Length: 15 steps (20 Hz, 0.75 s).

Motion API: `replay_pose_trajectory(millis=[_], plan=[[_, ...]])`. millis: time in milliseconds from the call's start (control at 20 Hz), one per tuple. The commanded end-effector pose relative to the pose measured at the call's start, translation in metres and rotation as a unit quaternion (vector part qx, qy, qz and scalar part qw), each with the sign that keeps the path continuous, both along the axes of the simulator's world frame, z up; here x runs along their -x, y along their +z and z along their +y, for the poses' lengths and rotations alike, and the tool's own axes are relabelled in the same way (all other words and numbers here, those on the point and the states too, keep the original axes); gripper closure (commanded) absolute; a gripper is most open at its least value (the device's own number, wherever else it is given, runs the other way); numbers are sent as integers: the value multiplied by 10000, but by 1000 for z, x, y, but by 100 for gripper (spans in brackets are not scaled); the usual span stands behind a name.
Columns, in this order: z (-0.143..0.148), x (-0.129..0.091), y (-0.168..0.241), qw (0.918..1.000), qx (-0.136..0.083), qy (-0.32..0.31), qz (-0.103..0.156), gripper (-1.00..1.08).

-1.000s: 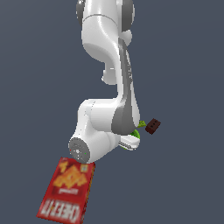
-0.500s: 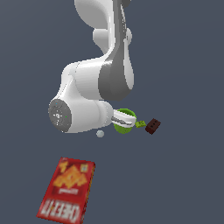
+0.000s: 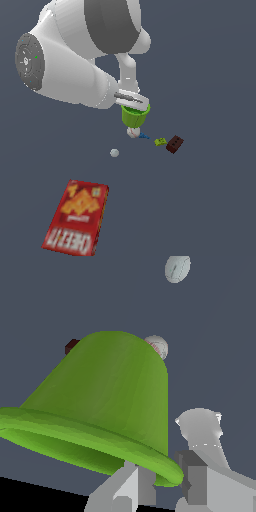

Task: Pick up a designated object from a clutter of objects.

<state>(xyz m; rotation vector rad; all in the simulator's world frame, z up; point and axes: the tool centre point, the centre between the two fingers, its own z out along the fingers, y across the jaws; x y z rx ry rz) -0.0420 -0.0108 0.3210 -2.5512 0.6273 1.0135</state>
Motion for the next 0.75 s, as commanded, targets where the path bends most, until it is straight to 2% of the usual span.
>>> replay_pose_trajectory(millis=[0,350,700], plan=[[-6,10,24,10000,3,2,-2,108],[-19,26,69,10000,6,4,-2,108],[-23,30,83,10000,6,4,-2,108]])
